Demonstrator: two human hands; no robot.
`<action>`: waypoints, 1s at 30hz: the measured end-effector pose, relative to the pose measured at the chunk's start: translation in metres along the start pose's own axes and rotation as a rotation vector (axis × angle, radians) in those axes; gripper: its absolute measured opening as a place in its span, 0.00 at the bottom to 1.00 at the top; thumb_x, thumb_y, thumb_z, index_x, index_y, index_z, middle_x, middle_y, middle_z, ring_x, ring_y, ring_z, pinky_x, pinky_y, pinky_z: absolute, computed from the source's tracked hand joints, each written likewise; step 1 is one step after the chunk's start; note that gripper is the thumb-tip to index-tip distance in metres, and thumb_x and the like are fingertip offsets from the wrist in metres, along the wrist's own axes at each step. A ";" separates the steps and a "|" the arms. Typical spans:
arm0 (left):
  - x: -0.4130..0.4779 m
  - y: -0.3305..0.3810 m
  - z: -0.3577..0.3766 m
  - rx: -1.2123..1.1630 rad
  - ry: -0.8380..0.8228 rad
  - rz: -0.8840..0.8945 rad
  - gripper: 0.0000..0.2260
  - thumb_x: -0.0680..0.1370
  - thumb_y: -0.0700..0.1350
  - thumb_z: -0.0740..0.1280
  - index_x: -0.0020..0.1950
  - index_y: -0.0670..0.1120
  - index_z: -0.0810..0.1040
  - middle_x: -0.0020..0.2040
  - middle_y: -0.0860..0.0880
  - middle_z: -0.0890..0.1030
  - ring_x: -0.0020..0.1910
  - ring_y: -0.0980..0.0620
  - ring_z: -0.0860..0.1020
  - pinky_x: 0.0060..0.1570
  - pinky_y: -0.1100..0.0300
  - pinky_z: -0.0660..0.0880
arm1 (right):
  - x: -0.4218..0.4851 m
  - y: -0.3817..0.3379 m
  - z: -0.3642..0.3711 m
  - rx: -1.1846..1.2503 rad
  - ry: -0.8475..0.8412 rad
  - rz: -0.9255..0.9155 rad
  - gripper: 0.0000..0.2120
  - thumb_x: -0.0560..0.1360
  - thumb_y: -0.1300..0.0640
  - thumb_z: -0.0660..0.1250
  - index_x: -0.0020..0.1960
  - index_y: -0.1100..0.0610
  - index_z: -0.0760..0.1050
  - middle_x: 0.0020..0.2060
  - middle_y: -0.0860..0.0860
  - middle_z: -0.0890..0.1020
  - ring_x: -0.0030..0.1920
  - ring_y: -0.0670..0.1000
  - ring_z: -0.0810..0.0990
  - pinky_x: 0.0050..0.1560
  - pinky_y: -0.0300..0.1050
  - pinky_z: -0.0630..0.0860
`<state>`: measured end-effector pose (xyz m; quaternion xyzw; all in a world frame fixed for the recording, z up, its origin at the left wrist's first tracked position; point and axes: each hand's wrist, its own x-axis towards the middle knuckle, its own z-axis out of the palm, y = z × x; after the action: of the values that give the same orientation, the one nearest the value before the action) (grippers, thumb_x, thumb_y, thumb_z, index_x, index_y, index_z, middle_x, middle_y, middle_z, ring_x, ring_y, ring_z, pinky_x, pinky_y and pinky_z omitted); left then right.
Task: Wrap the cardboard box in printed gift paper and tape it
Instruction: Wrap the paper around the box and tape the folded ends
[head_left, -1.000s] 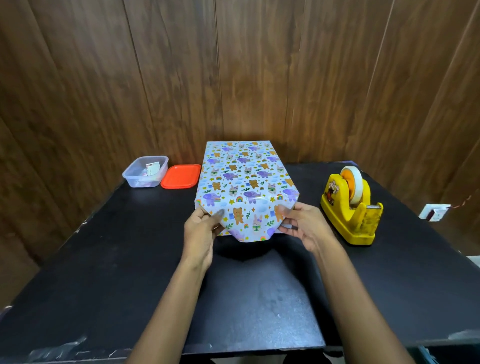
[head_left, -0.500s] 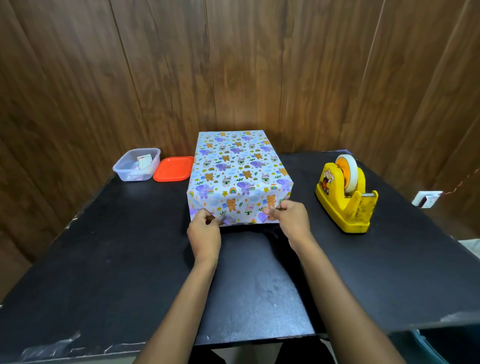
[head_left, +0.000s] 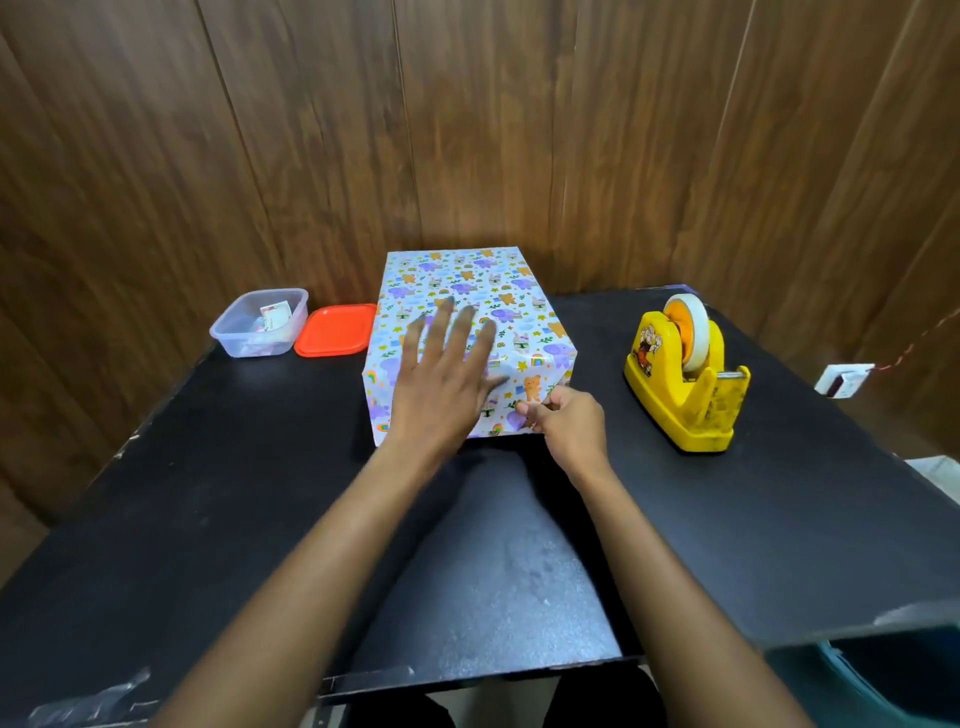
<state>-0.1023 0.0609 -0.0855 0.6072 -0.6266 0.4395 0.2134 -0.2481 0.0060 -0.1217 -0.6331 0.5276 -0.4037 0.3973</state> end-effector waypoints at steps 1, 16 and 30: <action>0.003 -0.003 0.010 0.023 -0.102 0.096 0.26 0.72 0.59 0.66 0.66 0.48 0.69 0.61 0.43 0.77 0.64 0.41 0.74 0.63 0.45 0.65 | 0.000 0.000 -0.001 -0.028 -0.002 -0.007 0.16 0.70 0.54 0.73 0.30 0.57 0.69 0.33 0.60 0.82 0.41 0.63 0.81 0.38 0.46 0.73; 0.000 -0.009 0.021 -0.013 -0.296 0.194 0.43 0.58 0.63 0.77 0.66 0.49 0.64 0.61 0.43 0.78 0.57 0.40 0.78 0.48 0.47 0.76 | -0.007 -0.012 -0.026 -0.517 -0.114 -0.046 0.14 0.74 0.49 0.67 0.36 0.58 0.76 0.36 0.53 0.83 0.40 0.52 0.79 0.39 0.44 0.72; 0.001 -0.007 0.018 -0.029 -0.309 0.175 0.44 0.57 0.63 0.77 0.66 0.49 0.65 0.60 0.43 0.79 0.56 0.39 0.79 0.48 0.47 0.76 | 0.034 -0.041 -0.164 -0.304 0.153 0.348 0.12 0.75 0.59 0.68 0.54 0.66 0.74 0.50 0.59 0.77 0.50 0.56 0.75 0.48 0.49 0.71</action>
<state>-0.0907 0.0465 -0.0921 0.6077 -0.7086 0.3487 0.0842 -0.3823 -0.0345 -0.0218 -0.5529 0.7118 -0.2919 0.3199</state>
